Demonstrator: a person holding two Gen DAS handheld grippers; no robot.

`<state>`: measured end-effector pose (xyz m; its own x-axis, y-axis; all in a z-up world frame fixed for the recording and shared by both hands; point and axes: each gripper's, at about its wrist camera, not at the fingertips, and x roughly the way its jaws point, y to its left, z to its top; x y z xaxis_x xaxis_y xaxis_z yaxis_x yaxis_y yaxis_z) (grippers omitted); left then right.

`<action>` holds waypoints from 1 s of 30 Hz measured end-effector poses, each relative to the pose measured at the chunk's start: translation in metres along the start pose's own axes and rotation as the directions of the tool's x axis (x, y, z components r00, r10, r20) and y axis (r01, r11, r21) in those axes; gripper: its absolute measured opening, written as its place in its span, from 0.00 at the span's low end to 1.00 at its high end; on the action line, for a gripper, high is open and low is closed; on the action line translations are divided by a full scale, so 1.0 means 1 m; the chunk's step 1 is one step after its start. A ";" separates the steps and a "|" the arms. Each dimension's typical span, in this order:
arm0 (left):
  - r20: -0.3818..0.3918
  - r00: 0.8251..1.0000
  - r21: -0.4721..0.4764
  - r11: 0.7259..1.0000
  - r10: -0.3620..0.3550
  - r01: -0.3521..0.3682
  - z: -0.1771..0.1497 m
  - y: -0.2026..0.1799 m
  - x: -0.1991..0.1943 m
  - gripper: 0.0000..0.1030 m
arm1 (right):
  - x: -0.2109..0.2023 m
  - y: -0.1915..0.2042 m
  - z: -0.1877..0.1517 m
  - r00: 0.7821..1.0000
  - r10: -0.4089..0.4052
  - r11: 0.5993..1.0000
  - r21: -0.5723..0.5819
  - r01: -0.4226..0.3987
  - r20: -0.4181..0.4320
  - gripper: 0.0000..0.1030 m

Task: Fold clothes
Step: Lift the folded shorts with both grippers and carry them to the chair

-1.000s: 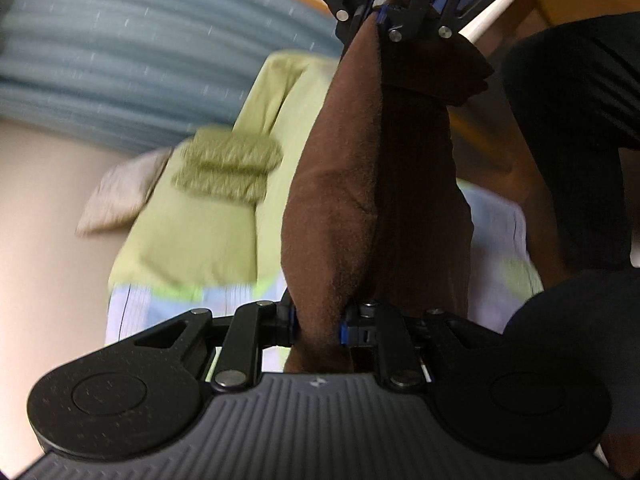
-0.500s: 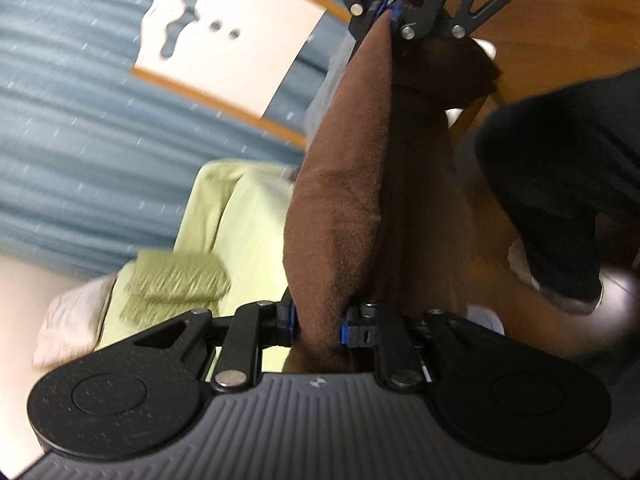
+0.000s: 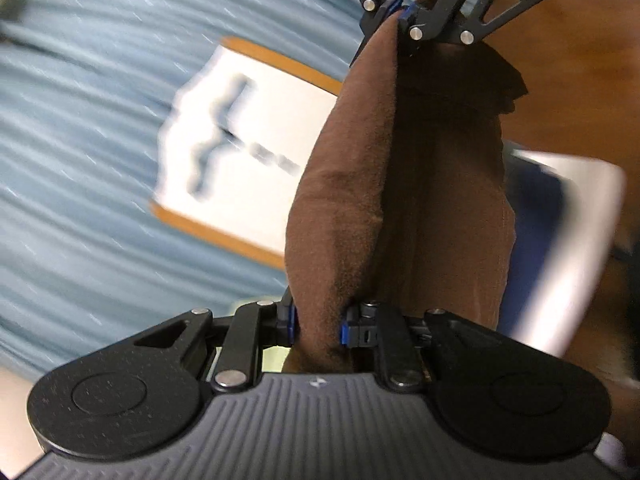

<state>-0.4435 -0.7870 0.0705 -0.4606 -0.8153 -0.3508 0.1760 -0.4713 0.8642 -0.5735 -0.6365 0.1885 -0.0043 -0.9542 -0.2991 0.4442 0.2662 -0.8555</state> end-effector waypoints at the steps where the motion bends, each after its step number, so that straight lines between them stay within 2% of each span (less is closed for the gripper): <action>1: 0.033 0.999 -0.002 0.999 0.036 -0.036 0.000 0.005 0.023 0.21 | 0.009 -0.008 -0.003 0.999 -0.043 0.999 -0.008 0.043 -0.007 0.03; 3: 0.058 0.998 -0.013 0.999 0.030 -0.029 -0.009 -0.006 0.059 0.21 | 0.033 -0.015 -0.014 0.992 -0.120 0.992 -0.036 0.119 -0.036 0.03; 5: 0.054 0.998 -0.024 0.999 -0.041 0.043 -0.028 -0.034 0.092 0.21 | 0.056 -0.002 -0.032 0.990 -0.120 0.992 -0.043 0.117 -0.080 0.03; 6: 0.046 0.996 -0.025 0.997 -0.074 0.075 -0.035 -0.046 0.100 0.21 | 0.063 0.008 -0.038 0.990 -0.102 0.994 -0.037 0.098 -0.099 0.03; 7: 0.030 0.989 -0.022 0.989 -0.144 0.144 -0.051 -0.073 0.115 0.21 | 0.071 0.020 -0.047 0.990 -0.075 0.997 -0.033 0.072 -0.123 0.03; 8: 0.013 0.978 -0.015 0.978 -0.206 0.206 -0.065 -0.096 0.126 0.21 | 0.082 0.046 -0.064 0.987 -0.023 0.999 -0.040 0.016 -0.162 0.03; 9: 0.000 0.971 -0.009 0.971 -0.239 0.239 -0.073 -0.109 0.132 0.21 | 0.091 0.067 -0.077 0.981 0.021 0.999 -0.043 -0.030 -0.194 0.03; 10: -0.021 0.956 0.005 0.956 -0.293 0.293 -0.085 -0.132 0.140 0.21 | 0.095 0.075 -0.083 0.977 0.046 0.998 -0.041 -0.055 -0.209 0.03; 12: -0.021 0.948 0.023 0.948 -0.318 0.318 -0.098 -0.153 0.144 0.21 | 0.107 0.111 -0.105 0.954 0.139 0.987 -0.036 -0.154 -0.267 0.03; 16: 0.029 0.952 0.012 0.952 -0.306 0.306 -0.118 -0.153 0.136 0.22 | 0.103 0.127 -0.112 0.947 0.167 0.983 -0.024 -0.180 -0.275 0.03; 19: 0.055 0.956 0.049 0.957 -0.289 0.287 -0.132 -0.154 0.131 0.28 | 0.094 0.125 -0.112 0.948 0.144 0.984 -0.064 -0.168 -0.282 0.06; 23: 0.072 0.958 0.044 0.961 -0.276 0.274 -0.152 -0.153 0.125 0.28 | 0.086 0.125 -0.117 0.945 0.125 0.980 -0.111 -0.165 -0.304 0.07; 25: 0.069 0.955 0.033 0.957 -0.289 0.287 -0.154 -0.149 0.125 0.22 | 0.082 0.125 -0.119 0.941 0.131 0.979 -0.110 -0.173 -0.314 0.07; 27: 0.059 0.958 0.049 0.959 -0.281 0.279 -0.141 -0.146 0.122 0.21 | 0.094 0.127 -0.114 0.938 0.141 0.979 -0.097 -0.179 -0.316 0.03; 30: 0.066 0.964 0.030 0.967 -0.256 0.254 -0.138 -0.133 0.116 0.21 | 0.099 0.122 -0.101 0.948 0.109 0.985 -0.098 -0.145 -0.300 0.03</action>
<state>-0.4002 -0.8653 -0.1348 -0.5468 -0.6436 -0.5355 0.0266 -0.6527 0.7572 -0.6102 -0.6844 0.0124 -0.2239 -0.8343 -0.5038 0.3499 0.4136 -0.8405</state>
